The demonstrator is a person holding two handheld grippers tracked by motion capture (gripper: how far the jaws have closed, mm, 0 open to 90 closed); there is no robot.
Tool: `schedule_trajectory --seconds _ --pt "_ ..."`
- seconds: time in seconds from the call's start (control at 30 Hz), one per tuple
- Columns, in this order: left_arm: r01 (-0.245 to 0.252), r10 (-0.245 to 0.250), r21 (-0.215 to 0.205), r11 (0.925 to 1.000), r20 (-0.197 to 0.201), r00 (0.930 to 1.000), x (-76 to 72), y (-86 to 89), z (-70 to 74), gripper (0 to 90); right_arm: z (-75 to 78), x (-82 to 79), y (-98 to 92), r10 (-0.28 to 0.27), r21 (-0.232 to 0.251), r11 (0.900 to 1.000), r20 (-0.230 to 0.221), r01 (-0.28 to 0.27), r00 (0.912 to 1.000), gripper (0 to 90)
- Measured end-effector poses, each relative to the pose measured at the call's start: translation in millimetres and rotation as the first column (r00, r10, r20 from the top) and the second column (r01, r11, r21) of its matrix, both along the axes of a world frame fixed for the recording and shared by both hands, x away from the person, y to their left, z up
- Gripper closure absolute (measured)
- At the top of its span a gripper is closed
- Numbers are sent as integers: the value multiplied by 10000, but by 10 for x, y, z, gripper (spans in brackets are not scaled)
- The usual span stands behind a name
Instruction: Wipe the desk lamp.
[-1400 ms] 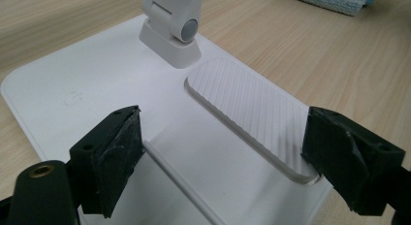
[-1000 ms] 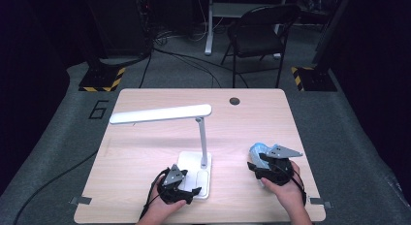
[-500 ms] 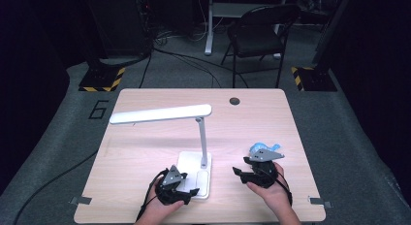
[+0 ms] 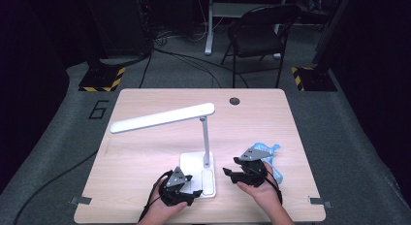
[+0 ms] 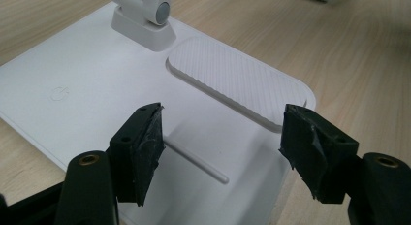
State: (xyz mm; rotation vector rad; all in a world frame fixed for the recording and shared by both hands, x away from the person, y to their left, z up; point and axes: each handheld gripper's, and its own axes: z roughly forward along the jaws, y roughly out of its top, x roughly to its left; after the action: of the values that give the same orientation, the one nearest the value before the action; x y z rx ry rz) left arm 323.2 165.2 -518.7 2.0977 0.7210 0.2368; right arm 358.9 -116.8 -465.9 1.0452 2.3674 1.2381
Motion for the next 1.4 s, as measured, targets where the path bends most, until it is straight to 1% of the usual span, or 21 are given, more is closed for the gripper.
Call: schedule_trajectory --seconds 0.1,0.2,0.23,0.27,0.3,0.37,0.53,0.57,0.6,0.67,0.7,0.77,0.8,0.83,0.9,0.93,0.97,1.07,1.17,1.23,1.4 --pt "101 -104 -170 9998 -201 9997 -3 -27 -3 318 11 41 53 56 11 10000 -45 -56 10000 404" --pt "194 -197 -230 9995 -139 9997 8 -37 -7 318 23 72 83 97 2 10000 -77 -97 9999 410" --pt "207 -219 -410 9989 -309 9993 2 -55 -13 318 27 93 102 139 64 9999 -38 -138 9999 412" --pt "510 -520 -370 9980 -271 9983 11 -64 -10 318 49 123 145 228 34 9997 -107 -227 9997 417" --pt "443 -454 -450 9980 -224 9987 1 -84 -17 318 58 137 163 268 -20 9996 -44 -268 9996 419" --pt "687 -694 -312 9971 -196 9974 -1 -98 -9 318 82 165 214 332 -20 9994 -22 -332 9994 424" --pt "720 -724 -174 9973 -209 9972 -3 -88 5 324 130 218 323 493 -61 9988 7 -493 9988 433" --pt "793 -799 -203 9966 -313 9963 3 -74 12 327 136 229 348 483 -55 9988 -49 -483 9988 435" --pt "638 -642 -192 9978 -257 9976 4 -62 17 327 140 245 364 523 -127 9986 3 -523 9986 437" --pt "712 -716 -166 9973 -250 9971 17 -35 33 330 142 258 380 581 -131 9982 9 -580 9983 439" --pt "510 -519 -327 9982 -253 9983 28 6 61 333 146 285 415 688 -158 9975 29 -688 9976 445" --pt "485 -493 -374 9981 -213 9986 47 51 88 338 149 297 442 621 -217 9978 -54 -622 9981 450" --pt "349 -366 -509 9981 -336 9988 46 69 100 340 152 315 452 739 -257 9969 -52 -740 9973 452" --pt "376 -384 -449 9983 -186 9991 63 101 114 341 157 326 465 739 -316 9968 -62 -740 9972 452" --pt "91 -113 -638 9979 -338 9994 69 143 130 342 163 350 495 809 -320 9962 -32 -810 9967 461" --pt "31 -51 -650 9979 -306 9995 80 167 136 342 169 348 520 643 -308 9974 -125 -646 9979 464" --pt "131 -139 -515 9986 -152 9998 102 202 145 343 173 371 532 803 -393 9960 -85 -806 9967 467" --pt "-195 176 -657 9976 -295 9994 109 244 144 343 179 410 587 798 -346 9962 -22 -798 9968 480" --pt "-108 102 -461 9989 -147 9998 138 289 150 344 197 436 626 834 -428 9956 -27 -834 9965 497" --pt "-302 288 -606 9977 -238 9993 137 296 140 344 206 454 652 777 -422 9961 -11 -777 9970 510" --pt "-235 224 -516 9984 -223 9995 161 326 133 344 228 487 701 663 -547 9964 223 -650 9976 572"
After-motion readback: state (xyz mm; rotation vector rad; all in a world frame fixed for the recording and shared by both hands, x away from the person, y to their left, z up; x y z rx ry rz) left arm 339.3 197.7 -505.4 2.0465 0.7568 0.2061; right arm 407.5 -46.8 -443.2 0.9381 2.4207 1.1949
